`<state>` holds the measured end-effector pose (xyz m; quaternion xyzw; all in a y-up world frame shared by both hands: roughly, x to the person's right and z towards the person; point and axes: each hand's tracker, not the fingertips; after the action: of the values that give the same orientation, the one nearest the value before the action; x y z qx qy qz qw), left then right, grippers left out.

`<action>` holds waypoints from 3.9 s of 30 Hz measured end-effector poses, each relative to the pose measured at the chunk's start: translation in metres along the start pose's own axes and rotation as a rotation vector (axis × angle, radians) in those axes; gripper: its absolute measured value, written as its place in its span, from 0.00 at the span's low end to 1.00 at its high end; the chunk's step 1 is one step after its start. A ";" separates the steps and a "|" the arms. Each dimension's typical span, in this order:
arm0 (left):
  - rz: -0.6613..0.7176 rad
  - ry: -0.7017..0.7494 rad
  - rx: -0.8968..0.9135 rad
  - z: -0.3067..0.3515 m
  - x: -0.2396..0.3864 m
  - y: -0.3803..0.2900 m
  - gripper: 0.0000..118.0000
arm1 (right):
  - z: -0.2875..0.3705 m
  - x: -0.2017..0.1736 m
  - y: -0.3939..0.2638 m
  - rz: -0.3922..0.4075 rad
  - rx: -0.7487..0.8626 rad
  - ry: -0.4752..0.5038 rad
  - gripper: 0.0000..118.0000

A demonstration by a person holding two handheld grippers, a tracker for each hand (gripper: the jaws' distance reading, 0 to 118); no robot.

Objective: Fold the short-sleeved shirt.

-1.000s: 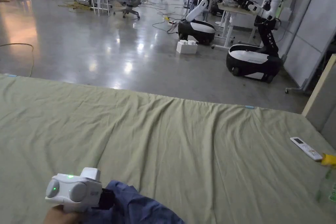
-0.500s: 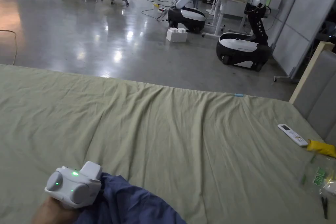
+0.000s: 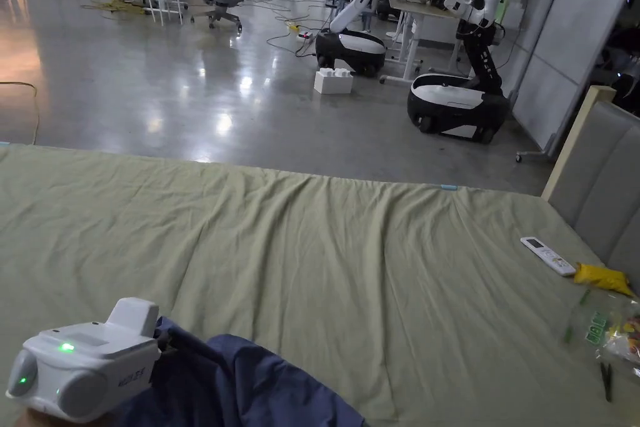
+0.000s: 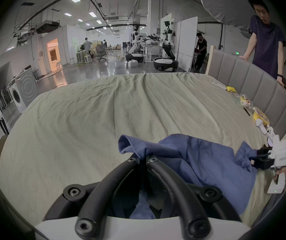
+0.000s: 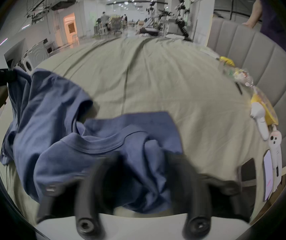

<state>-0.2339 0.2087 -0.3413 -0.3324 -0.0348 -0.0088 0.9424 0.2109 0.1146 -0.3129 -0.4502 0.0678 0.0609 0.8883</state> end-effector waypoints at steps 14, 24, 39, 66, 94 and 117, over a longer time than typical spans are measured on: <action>0.091 0.073 0.256 0.120 -0.044 0.034 0.05 | 0.121 -0.001 0.053 -0.020 0.357 -0.039 0.04; 0.131 0.185 0.436 0.229 -0.095 0.104 0.05 | 0.225 0.029 0.138 -0.051 0.579 -0.102 0.04; 0.158 0.298 0.515 0.254 -0.146 0.175 0.05 | 0.275 0.029 0.251 -0.052 0.739 -0.086 0.04; 0.157 0.328 0.329 0.161 -0.153 0.111 0.05 | 0.187 0.028 0.238 -0.039 0.667 -0.145 0.04; 0.268 0.313 -0.172 0.176 -0.104 -0.186 0.07 | 0.109 0.007 -0.066 0.081 0.193 -0.176 0.06; 0.031 0.284 0.460 0.189 0.048 -0.047 0.31 | 0.202 -0.108 0.046 0.032 0.847 -0.058 0.27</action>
<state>-0.1993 0.2910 -0.1622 -0.1055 0.1017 -0.0328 0.9887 0.1103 0.2993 -0.2122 -0.0423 0.0687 0.0541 0.9953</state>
